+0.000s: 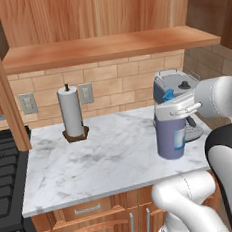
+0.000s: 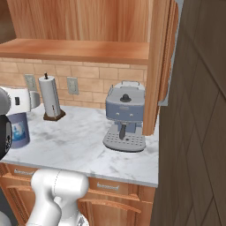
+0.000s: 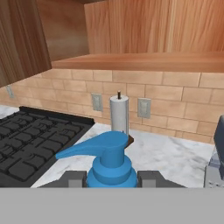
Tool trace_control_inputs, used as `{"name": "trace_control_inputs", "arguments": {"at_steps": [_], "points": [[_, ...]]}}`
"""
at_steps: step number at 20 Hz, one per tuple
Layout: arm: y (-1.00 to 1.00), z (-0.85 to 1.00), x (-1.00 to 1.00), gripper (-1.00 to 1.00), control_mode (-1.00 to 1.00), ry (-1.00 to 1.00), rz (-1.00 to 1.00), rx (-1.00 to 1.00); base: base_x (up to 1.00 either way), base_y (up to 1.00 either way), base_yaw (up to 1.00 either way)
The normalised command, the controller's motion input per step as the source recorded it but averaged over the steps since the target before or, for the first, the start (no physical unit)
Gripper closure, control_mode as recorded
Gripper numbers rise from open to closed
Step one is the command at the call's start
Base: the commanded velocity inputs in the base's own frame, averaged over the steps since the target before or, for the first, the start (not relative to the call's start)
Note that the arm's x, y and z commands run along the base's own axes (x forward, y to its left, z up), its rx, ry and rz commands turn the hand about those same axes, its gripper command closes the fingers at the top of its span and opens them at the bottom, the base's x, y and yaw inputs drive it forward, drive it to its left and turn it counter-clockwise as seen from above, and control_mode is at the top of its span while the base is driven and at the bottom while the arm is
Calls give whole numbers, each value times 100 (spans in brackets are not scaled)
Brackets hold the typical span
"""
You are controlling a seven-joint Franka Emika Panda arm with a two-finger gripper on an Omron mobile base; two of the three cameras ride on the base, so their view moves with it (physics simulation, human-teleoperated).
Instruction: Open the cabinet. Pick the soap dispenser and place it next to the sink. Then close the cabinet.
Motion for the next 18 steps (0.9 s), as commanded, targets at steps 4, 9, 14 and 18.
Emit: {"name": "trace_control_inputs", "arguments": {"at_steps": [4,9,14,18], "points": [[0,0,0,100,100,0,0,0,0,0,0],[0,0,0,100,100,0,0,0,0,0,0],[0,0,0,100,100,0,0,0,-2,0,0],[0,0,0,100,100,0,0,0,-19,2,0]]}}
